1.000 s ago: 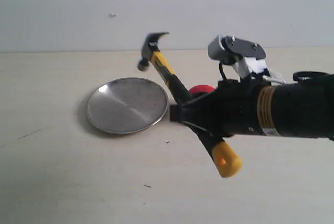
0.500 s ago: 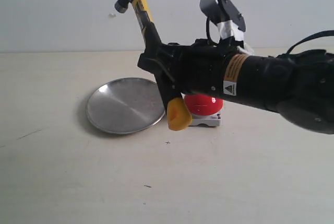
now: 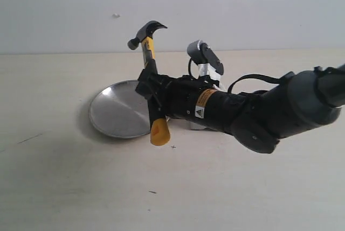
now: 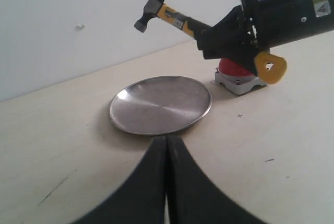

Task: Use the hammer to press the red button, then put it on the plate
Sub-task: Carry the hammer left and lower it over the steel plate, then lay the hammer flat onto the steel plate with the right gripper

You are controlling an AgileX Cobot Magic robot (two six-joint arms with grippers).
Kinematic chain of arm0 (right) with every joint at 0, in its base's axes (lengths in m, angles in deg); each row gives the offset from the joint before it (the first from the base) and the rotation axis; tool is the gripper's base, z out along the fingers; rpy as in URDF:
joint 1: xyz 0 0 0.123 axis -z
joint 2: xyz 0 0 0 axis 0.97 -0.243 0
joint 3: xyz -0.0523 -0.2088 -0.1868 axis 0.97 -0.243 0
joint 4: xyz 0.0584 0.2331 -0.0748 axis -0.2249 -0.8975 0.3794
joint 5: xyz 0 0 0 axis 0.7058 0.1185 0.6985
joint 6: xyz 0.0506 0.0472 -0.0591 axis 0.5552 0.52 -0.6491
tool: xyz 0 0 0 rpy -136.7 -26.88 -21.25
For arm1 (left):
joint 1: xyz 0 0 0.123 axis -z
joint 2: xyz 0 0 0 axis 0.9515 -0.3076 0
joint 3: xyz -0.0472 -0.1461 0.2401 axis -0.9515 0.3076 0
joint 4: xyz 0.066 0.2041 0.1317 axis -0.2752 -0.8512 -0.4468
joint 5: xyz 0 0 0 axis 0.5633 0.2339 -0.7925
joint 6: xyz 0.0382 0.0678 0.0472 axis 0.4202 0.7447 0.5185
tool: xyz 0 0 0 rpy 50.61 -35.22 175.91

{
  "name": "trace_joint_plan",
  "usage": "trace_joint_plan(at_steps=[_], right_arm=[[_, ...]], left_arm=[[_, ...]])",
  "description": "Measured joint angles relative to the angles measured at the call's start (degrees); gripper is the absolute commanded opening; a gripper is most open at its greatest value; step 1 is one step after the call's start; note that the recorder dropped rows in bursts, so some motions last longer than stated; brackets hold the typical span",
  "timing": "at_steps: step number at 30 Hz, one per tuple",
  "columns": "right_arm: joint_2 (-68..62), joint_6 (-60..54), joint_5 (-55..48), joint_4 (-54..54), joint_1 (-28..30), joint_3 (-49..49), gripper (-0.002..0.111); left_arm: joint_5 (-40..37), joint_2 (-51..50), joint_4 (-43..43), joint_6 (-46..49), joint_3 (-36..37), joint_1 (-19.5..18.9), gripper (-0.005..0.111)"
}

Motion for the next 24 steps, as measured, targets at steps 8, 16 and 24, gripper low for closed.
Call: trace_joint_plan(at_steps=[8, 16, 24], right_arm=[[-7.8, 2.8, -2.5, 3.3, 0.0, 8.6, 0.000], [-12.1, 3.2, -3.2, 3.9, 0.0, 11.7, 0.000], [-14.7, 3.2, -7.9, 1.5, -2.3, 15.1, 0.000]], left_arm=[[0.0, 0.0, 0.0, 0.0, 0.0, 0.0, 0.000], [0.0, 0.0, 0.0, 0.0, 0.0, 0.0, 0.000], [0.0, 0.0, 0.0, 0.0, 0.0, 0.0, 0.000]])
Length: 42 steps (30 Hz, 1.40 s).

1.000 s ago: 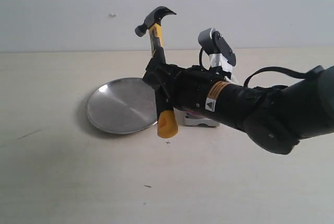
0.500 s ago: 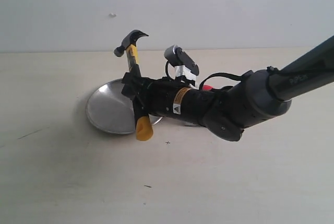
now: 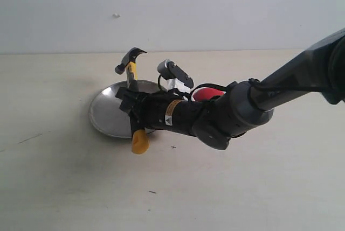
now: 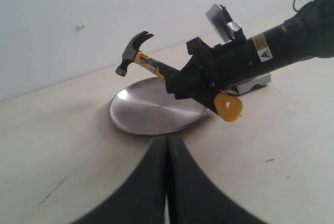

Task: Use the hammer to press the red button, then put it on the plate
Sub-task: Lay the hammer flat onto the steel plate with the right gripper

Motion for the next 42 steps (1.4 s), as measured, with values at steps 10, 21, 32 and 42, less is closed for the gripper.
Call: trace_joint_plan(at_steps=[10, 21, 32, 42], right_arm=[[-0.2, -1.1, -8.2, -4.2, -1.9, 3.3, 0.000], [-0.2, -5.9, -10.6, -7.0, -1.9, 3.3, 0.003], [-0.2, -7.7, -11.0, -9.6, -1.9, 3.3, 0.010], [-0.2, -8.7, -12.1, -11.4, -1.9, 3.7, 0.010]], left_arm=[[0.0, 0.0, 0.0, 0.0, 0.0, 0.0, 0.000], [0.0, 0.0, 0.0, 0.0, 0.0, 0.0, 0.000], [0.0, 0.0, 0.0, 0.0, 0.0, 0.0, 0.000], [0.0, 0.0, 0.0, 0.0, 0.0, 0.0, 0.000]])
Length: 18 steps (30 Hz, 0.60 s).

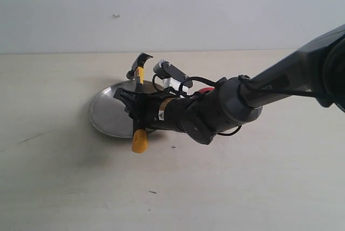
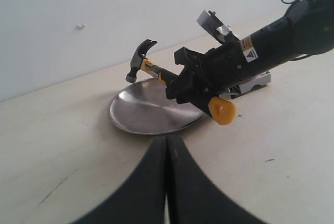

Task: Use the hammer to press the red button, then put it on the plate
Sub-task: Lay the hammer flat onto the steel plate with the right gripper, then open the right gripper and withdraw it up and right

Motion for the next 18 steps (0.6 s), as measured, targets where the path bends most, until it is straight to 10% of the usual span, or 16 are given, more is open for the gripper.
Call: trace_joint_plan(at_steps=[18], right_arm=[[0.0, -1.2, -11.9, 1.1, -0.4, 5.4, 0.024]], left_arm=[[0.0, 0.0, 0.0, 0.0, 0.0, 0.0, 0.000]])
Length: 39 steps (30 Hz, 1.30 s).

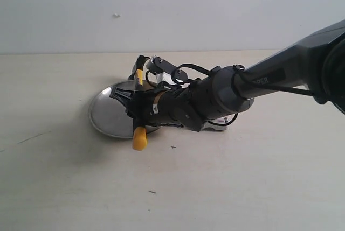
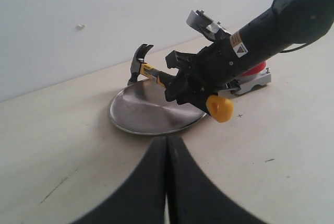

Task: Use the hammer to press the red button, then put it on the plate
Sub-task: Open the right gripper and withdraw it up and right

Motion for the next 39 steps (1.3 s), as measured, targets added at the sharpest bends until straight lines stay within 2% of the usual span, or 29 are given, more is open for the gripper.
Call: trace_joint_plan(at_steps=[3, 6, 16, 19, 20, 22, 23, 25, 28, 31, 33, 39], right_arm=[[0.0, -0.1, -0.7, 0.2, -0.1, 0.1, 0.036], [0.0, -0.5, -2.2, 0.9, -0.3, 0.2, 0.042], [5.0, -2.7, -10.6, 2.4, -0.8, 0.2, 0.042], [8.7, -3.0, -15.5, 4.6, -0.8, 0.2, 0.030], [10.0, -3.0, -17.1, 5.7, -0.8, 0.2, 0.023], [13.6, -3.1, -21.3, 9.7, -1.3, 0.2, 0.004], [15.6, -3.8, -24.0, 13.0, -2.3, 0.2, 0.000], [19.5, -4.3, -29.4, 19.7, -5.4, 0.1, 0.000], [24.6, -4.1, -30.5, 26.2, -9.8, -3.0, 0.000], [29.6, -0.9, -28.2, 31.1, -14.1, -7.3, 0.000], [36.7, 4.4, -23.3, 37.7, -19.1, -13.7, 0.000], [55.7, 8.2, -20.0, 44.8, -26.0, -29.1, 0.000]], left_arm=[[0.0, 0.0, 0.0, 0.0, 0.0, 0.0, 0.000], [0.0, 0.0, 0.0, 0.0, 0.0, 0.0, 0.000], [0.0, 0.0, 0.0, 0.0, 0.0, 0.0, 0.000], [0.0, 0.0, 0.0, 0.0, 0.0, 0.0, 0.000], [0.0, 0.0, 0.0, 0.0, 0.0, 0.0, 0.000], [0.0, 0.0, 0.0, 0.0, 0.0, 0.0, 0.000], [0.0, 0.0, 0.0, 0.0, 0.0, 0.0, 0.000], [0.0, 0.0, 0.0, 0.0, 0.0, 0.0, 0.000], [0.0, 0.0, 0.0, 0.0, 0.0, 0.0, 0.000], [0.0, 0.0, 0.0, 0.0, 0.0, 0.0, 0.000], [0.0, 0.0, 0.0, 0.0, 0.0, 0.0, 0.000], [0.0, 0.0, 0.0, 0.0, 0.0, 0.0, 0.000]])
